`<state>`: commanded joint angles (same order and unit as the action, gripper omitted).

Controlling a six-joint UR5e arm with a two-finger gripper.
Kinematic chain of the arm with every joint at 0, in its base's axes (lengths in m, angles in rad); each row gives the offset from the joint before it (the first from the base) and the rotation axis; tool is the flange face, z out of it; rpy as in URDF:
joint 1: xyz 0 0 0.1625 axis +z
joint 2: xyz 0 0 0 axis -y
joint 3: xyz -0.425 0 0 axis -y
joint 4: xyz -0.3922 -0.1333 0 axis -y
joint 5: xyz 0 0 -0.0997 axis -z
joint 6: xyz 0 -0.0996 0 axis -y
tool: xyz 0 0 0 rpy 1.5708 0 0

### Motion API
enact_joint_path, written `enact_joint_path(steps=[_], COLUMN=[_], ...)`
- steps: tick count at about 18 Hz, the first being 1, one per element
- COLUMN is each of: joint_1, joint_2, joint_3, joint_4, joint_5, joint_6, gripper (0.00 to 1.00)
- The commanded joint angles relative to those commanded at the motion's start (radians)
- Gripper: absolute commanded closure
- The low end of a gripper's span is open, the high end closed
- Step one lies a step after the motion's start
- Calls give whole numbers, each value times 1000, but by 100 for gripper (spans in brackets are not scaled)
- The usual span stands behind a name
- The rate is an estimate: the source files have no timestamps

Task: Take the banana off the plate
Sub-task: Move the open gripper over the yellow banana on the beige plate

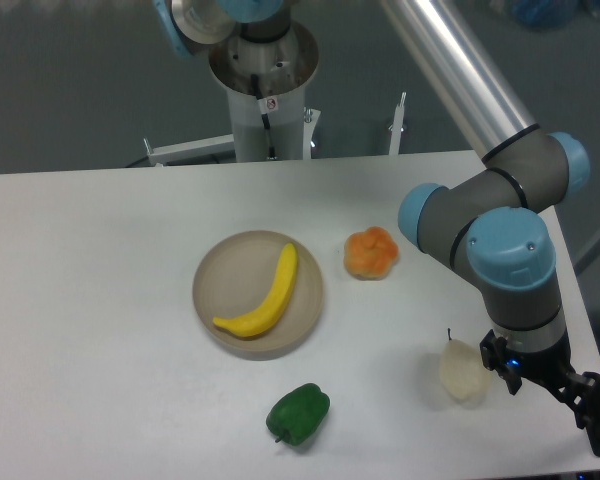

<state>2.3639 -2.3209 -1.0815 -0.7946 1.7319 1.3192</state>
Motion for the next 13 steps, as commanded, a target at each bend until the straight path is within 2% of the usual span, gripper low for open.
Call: enact_joint_path(steps=[5, 10, 12, 13], joint_1=[-3, -3, -8, -21], joint_2=[18, 100, 141, 170], joint_3=[-27, -146, -199, -231], joint_4=[2, -9, -9, -27], joint_5=[-2, 2, 0, 0], joint_6=[-8, -15, -50, -86], gripper=[0, 0, 0, 0])
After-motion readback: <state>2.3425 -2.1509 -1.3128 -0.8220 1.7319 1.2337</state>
